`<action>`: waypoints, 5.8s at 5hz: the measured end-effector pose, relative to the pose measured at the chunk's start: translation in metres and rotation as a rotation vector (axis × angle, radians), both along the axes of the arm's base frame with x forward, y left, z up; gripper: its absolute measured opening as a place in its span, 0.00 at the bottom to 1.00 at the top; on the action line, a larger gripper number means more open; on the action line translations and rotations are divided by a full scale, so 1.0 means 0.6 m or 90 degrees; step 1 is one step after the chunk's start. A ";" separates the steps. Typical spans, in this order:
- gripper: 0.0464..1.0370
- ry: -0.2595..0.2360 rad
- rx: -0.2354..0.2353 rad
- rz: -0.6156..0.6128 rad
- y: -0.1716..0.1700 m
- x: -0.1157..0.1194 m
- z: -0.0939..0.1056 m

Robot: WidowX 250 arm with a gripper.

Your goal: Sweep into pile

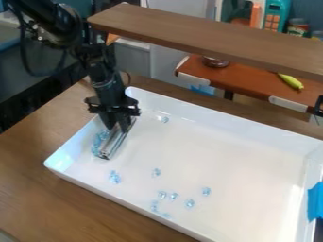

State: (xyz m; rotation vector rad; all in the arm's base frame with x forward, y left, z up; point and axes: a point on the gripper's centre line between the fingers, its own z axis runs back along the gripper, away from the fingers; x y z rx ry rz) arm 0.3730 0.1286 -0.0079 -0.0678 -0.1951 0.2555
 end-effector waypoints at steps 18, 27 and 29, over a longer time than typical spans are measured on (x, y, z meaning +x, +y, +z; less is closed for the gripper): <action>0.30 -0.003 -0.044 -0.111 -0.049 -0.099 0.022; 0.30 -0.109 -0.110 -0.091 -0.264 -0.093 0.008; 0.30 -0.009 -0.013 -0.095 -0.180 -0.087 0.007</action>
